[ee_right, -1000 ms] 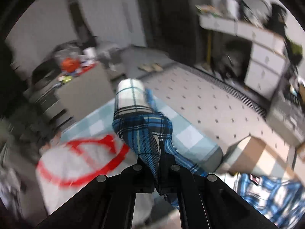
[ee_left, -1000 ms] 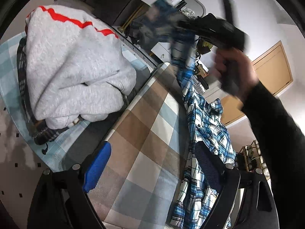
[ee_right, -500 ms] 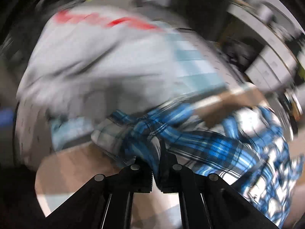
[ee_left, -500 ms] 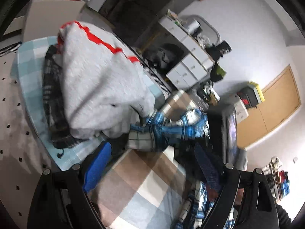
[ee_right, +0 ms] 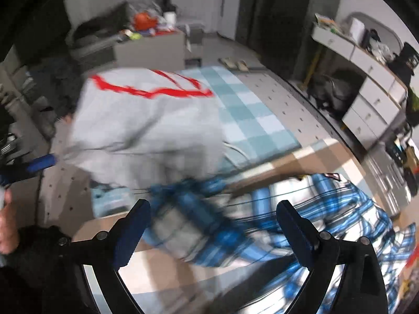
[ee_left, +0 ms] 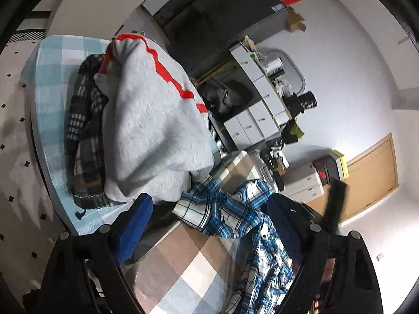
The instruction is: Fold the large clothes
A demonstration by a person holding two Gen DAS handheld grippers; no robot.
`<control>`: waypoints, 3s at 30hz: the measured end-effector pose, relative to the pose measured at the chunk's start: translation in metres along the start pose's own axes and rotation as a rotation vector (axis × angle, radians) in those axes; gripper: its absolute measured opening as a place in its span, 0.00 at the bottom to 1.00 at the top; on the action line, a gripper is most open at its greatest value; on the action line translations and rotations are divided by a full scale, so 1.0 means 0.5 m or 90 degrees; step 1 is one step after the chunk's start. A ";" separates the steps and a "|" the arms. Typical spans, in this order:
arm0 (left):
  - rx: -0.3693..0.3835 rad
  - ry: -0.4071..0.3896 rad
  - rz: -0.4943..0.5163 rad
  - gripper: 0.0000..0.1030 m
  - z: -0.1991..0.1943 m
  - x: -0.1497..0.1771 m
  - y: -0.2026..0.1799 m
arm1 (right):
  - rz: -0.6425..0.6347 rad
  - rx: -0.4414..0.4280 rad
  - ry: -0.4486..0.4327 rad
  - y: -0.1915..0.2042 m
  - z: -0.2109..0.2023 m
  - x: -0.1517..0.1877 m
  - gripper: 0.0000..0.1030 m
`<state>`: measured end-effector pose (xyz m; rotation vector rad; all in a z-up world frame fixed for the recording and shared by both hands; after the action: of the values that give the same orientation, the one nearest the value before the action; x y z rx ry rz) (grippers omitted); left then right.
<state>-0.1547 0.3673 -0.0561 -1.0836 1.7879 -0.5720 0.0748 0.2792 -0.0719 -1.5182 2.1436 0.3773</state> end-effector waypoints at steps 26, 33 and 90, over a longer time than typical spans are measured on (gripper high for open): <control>0.020 0.018 -0.002 0.84 -0.005 0.002 -0.002 | 0.117 0.103 -0.241 -0.012 -0.132 -0.172 0.05; 0.016 0.003 -0.013 0.84 -0.015 0.000 0.007 | 0.065 0.033 -0.141 0.095 -0.013 -0.167 0.07; 0.024 -0.014 -0.061 0.84 -0.033 0.002 0.027 | 0.176 -0.123 -0.097 0.101 -0.095 -0.304 0.04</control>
<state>-0.1752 0.3720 -0.0591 -1.1499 1.7063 -0.6474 0.0574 0.3957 0.0464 -1.2443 2.2492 0.7886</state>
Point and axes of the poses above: each gripper's, at about its wrist camera, not at the fingertips, and z roughly the way its jaws point, y to its left, x to its underside, the point moved 2 cm from there along z, roughly the way its jaws point, and after that the axes turned 4 degrees about z, right-handed, at the moved point
